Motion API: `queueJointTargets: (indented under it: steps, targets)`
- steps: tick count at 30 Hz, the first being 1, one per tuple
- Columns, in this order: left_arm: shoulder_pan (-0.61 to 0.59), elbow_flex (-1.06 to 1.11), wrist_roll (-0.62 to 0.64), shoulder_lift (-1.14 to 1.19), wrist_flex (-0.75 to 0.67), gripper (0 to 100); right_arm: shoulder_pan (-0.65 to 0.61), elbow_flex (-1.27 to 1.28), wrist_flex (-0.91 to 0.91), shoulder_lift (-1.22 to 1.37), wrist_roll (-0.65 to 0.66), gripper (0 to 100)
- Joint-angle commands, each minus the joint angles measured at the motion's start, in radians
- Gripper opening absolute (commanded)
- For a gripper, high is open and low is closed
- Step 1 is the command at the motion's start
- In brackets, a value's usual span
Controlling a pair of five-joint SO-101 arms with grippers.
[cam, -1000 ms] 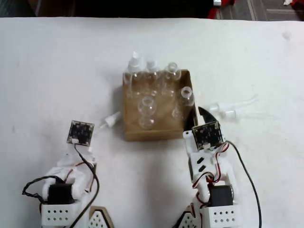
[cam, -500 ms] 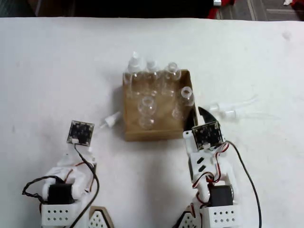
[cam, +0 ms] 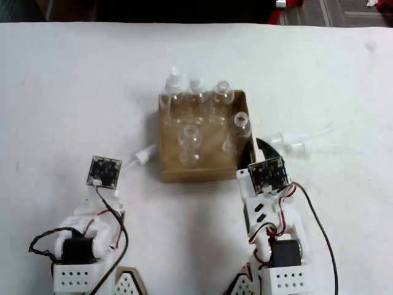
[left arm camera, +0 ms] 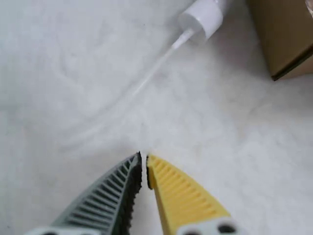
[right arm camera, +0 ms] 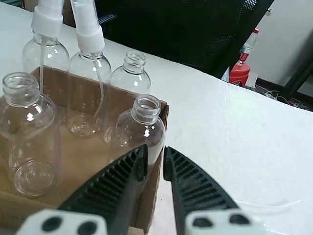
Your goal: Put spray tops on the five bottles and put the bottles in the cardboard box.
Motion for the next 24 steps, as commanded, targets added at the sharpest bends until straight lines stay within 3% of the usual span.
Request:
queueJointTargets:
  steps: [1, 24]
  targets:
    - [0.005, -0.005, -0.006, -0.018, 0.006, 2, -0.004, 0.008, -0.021, -0.005, 0.014, 4.9]
    - [0.012, -0.005, -0.005, -0.018, -0.025, 2, -0.008, 0.008, 0.004, -0.005, 0.014, 4.9]
